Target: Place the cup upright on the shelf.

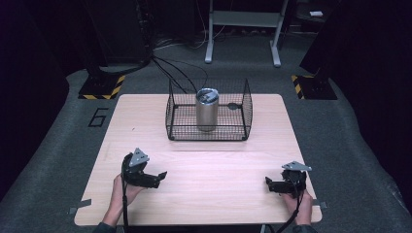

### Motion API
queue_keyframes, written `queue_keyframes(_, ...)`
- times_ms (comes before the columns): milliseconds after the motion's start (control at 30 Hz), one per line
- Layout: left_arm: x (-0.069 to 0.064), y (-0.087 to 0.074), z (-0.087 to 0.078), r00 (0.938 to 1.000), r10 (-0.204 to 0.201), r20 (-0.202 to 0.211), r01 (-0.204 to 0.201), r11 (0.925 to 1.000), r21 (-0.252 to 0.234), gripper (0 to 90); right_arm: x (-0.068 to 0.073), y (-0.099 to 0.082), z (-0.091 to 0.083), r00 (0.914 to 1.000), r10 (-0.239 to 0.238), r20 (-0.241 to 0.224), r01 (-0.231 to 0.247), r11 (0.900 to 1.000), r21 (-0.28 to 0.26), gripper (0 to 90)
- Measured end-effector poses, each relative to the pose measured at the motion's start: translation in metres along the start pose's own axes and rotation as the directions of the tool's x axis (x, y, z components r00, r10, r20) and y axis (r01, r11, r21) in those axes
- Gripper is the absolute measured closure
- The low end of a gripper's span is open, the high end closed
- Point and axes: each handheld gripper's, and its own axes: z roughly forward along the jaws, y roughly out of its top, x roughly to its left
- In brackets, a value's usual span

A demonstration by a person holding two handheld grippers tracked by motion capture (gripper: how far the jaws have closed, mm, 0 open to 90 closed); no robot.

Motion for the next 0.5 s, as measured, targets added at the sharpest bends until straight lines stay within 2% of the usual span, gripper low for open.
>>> queue_keyframes(133, 0.004, -0.018, 0.008, 0.9988, -0.011, -0.048, 0.012, 0.9992, 0.038, 0.1, 0.0, 0.0, 0.0, 1.0, 0.0, 0.0, 0.0, 1.0, 0.0, 0.9)
queue_keyframes(367, 0.015, -0.044, 0.02, 0.9934, -0.087, -0.075, 0.092, 0.9936, 0.066, 0.1, 0.0, 0.0, 0.0, 1.0, 0.001, 0.0, -0.001, 1.0, 0.0, 0.9)
queue_keyframes(500, 0.016, -0.05, 0.026, 0.9919, -0.067, -0.108, 0.076, 0.9934, 0.085, 0.1, 0.0, 0.0, 0.0, 1.0, 0.001, 0.0, -0.001, 1.0, -0.001, 0.9)
